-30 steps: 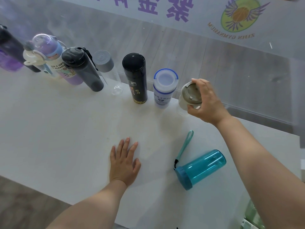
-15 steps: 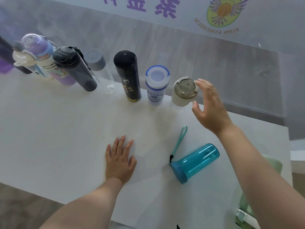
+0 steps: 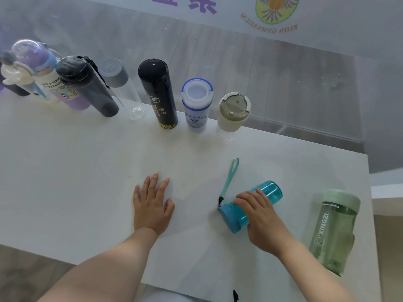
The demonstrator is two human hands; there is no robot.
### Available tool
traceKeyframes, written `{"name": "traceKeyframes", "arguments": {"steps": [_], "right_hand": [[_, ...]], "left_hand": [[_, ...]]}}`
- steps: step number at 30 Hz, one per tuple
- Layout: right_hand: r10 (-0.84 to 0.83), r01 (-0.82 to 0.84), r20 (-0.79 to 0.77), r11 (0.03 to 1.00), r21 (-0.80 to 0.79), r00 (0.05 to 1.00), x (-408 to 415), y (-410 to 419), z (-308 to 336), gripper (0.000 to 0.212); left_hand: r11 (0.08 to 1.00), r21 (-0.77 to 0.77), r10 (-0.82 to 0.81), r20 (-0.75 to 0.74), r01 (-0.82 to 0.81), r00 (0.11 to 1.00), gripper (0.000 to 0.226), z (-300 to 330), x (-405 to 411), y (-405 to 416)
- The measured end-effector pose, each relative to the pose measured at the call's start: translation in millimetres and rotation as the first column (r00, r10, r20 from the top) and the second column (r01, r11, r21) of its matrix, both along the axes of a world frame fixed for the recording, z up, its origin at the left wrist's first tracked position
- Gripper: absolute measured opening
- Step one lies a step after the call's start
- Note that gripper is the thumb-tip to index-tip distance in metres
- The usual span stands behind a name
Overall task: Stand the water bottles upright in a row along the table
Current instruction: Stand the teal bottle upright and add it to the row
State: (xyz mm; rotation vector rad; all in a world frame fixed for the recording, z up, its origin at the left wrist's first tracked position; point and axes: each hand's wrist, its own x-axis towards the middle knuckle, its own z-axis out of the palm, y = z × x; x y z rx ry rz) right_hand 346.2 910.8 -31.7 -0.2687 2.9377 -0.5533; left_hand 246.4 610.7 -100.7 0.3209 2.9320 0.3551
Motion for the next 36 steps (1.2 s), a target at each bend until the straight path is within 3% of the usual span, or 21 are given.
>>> {"name": "traceKeyframes", "arguments": {"steps": [4, 8, 11, 15, 17, 21, 25, 30, 36], "right_hand": [[0.08, -0.078, 0.0, 0.977, 0.196, 0.997, 4, -3, -9, 0.078], [0.077, -0.073, -0.019, 0.983, 0.169, 0.997, 0, -3, -9, 0.079], [-0.017, 0.018, -0.024, 0.998, 0.054, 1.0, -3, -6, -3, 0.081], [-0.212, 0.19, -0.086, 0.958, -0.213, 0.973, -9, -14, 11, 0.076], [-0.302, 0.249, -0.106, 0.903, -0.35, 0.947, -12, -18, 18, 0.074], [-0.421, 0.33, -0.098, 0.817, -0.473, 0.902, -17, -21, 26, 0.074], [-0.55, 0.428, 0.015, 0.633, -0.645, 0.835, -21, -26, 32, 0.076], [-0.613, 0.48, 0.039, 0.577, -0.661, 0.789, -14, -30, 22, 0.08], [-0.672, 0.538, 0.061, 0.531, -0.655, 0.738, -19, -30, 8, 0.066]], "left_hand": [[1.0, -0.002, 0.003, -0.004, -0.003, 1.0, 0.062, 0, 0, 0], [1.0, 0.004, 0.008, -0.01, -0.008, 1.0, 0.062, 0, 0, 1], [1.0, 0.006, 0.011, -0.009, -0.011, 1.0, 0.062, -1, 1, 1], [1.0, 0.004, 0.014, -0.007, -0.014, 1.0, 0.062, -1, 1, 1], [1.0, 0.004, 0.014, -0.011, -0.014, 1.0, 0.062, -1, 1, 1], [1.0, 0.003, 0.011, -0.011, -0.011, 1.0, 0.062, 0, 1, 0], [1.0, 0.003, 0.012, -0.004, -0.012, 1.0, 0.062, 0, 0, 1], [1.0, 0.003, 0.01, -0.007, -0.01, 1.0, 0.062, 1, 0, 0], [1.0, 0.0, 0.006, -0.016, -0.006, 1.0, 0.062, 2, 0, 1]]}}
